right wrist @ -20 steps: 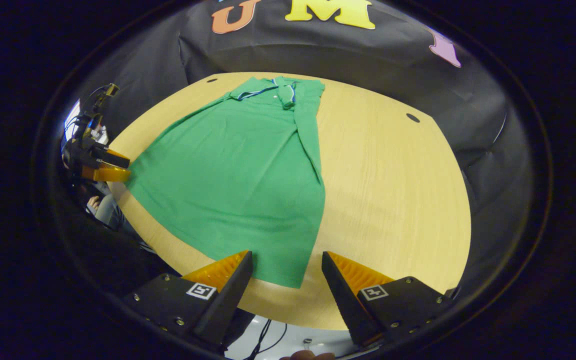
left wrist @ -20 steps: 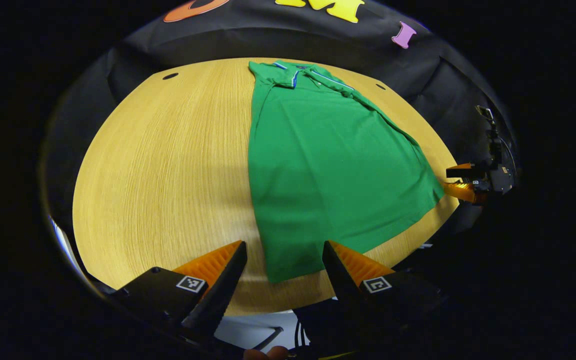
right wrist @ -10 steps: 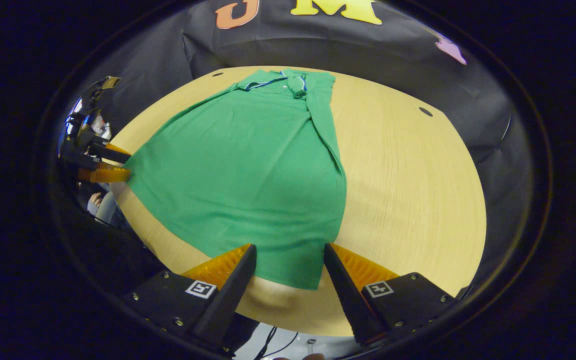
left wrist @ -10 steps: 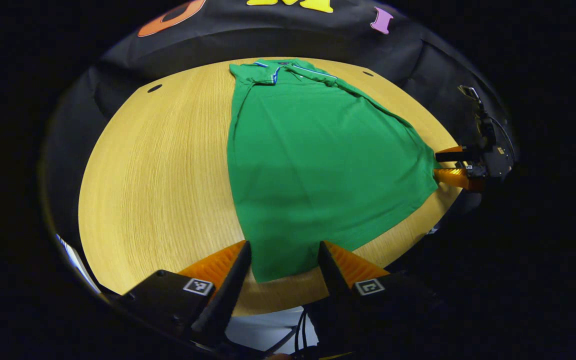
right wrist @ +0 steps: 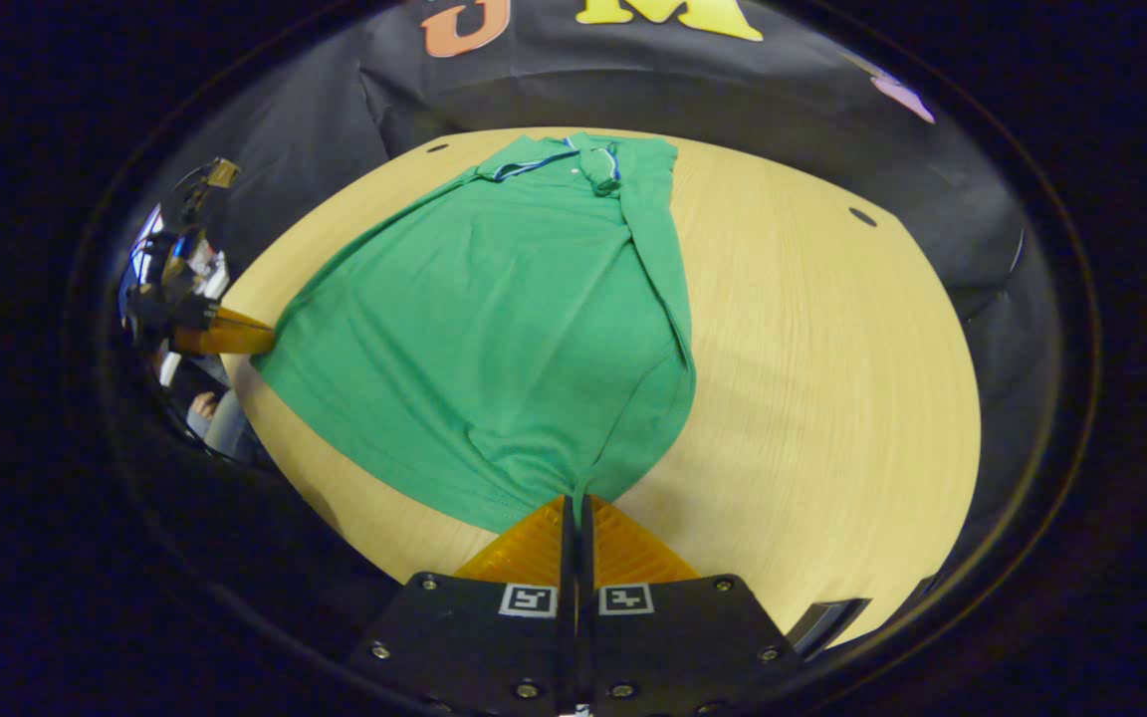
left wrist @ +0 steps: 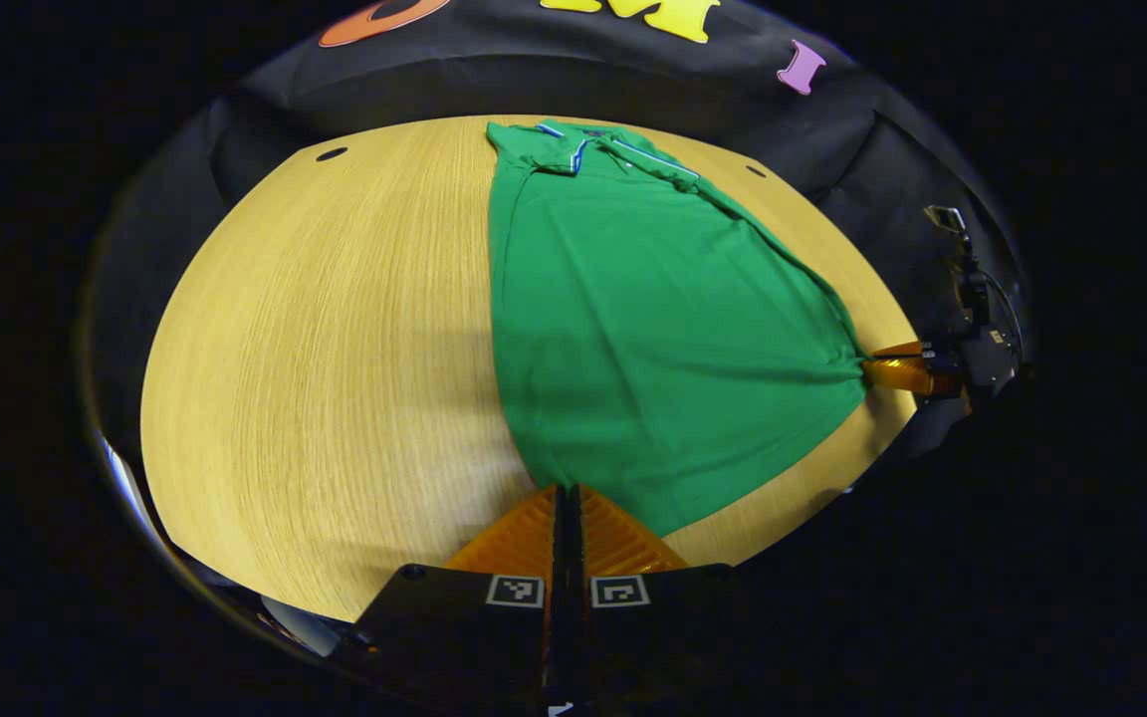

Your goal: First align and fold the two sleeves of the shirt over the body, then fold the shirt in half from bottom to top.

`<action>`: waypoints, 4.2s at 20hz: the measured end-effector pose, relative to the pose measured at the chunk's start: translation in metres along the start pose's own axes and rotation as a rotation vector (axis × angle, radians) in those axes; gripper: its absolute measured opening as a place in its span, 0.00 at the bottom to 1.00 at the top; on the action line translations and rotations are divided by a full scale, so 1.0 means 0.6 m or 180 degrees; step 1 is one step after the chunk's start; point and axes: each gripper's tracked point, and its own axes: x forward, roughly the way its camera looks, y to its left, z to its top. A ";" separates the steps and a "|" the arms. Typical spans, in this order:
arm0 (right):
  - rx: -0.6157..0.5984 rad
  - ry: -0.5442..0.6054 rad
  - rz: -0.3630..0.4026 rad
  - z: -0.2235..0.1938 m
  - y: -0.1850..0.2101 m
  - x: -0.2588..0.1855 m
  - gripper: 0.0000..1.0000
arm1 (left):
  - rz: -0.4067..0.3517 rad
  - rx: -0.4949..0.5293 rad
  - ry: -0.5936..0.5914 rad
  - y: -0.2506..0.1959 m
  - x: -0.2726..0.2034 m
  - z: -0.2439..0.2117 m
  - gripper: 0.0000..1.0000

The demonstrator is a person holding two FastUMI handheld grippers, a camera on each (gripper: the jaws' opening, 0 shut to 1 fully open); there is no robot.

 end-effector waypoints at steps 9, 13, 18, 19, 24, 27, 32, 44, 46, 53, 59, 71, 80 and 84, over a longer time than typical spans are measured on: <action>0.0195 -0.0394 0.0241 0.114 -0.005 -0.062 0.01 | -0.0264 -0.0028 -0.0346 -0.015 -0.053 0.079 0.03; 0.0267 -0.0636 0.0308 0.189 -0.010 -0.081 0.01 | -0.0275 -0.0050 -0.0594 -0.011 -0.072 0.154 0.03; 0.0383 -0.0919 0.0351 0.294 -0.029 -0.103 0.01 | -0.0280 -0.0010 -0.0890 0.002 -0.085 0.258 0.03; 0.0388 -0.0987 0.0336 0.320 -0.037 -0.107 0.01 | -0.0267 0.0002 -0.0934 0.008 -0.082 0.281 0.03; 0.0411 -0.1255 0.0250 0.448 -0.079 -0.109 0.01 | -0.0279 -0.0055 -0.1188 0.040 -0.079 0.404 0.03; 0.0363 -0.1371 0.0174 0.519 -0.096 -0.097 0.01 | -0.0234 -0.0114 -0.1355 0.068 -0.067 0.487 0.03; 0.0337 -0.1542 0.0079 0.629 -0.128 -0.067 0.01 | -0.0238 -0.0227 -0.1608 0.107 -0.038 0.623 0.03; 0.0411 -0.1365 -0.0507 0.767 -0.233 0.214 0.01 | 0.0017 -0.0065 -0.1533 0.151 0.193 0.744 0.03; 0.0357 -0.1141 -0.0639 0.739 -0.247 0.237 0.05 | 0.0005 -0.0189 -0.1526 0.142 0.200 0.741 0.04; 0.0361 -0.1415 -0.0881 0.741 -0.254 0.146 0.93 | 0.0199 -0.0474 -0.1738 0.143 0.141 0.744 0.81; 0.0150 -0.2173 -0.0991 0.748 -0.140 -0.060 0.91 | 0.0575 -0.0355 -0.2244 0.096 -0.042 0.752 1.00; -0.0029 -0.3533 -0.1267 0.661 0.069 -0.417 0.93 | 0.0932 -0.0051 -0.3273 -0.052 -0.387 0.647 0.98; -0.0026 -0.3531 -0.1205 0.610 0.142 -0.428 0.91 | 0.1016 -0.0065 -0.3305 -0.054 -0.420 0.590 0.98; -0.0043 -0.3579 -0.1156 0.616 0.151 -0.433 0.93 | 0.1055 -0.0029 -0.3337 -0.056 -0.431 0.590 0.98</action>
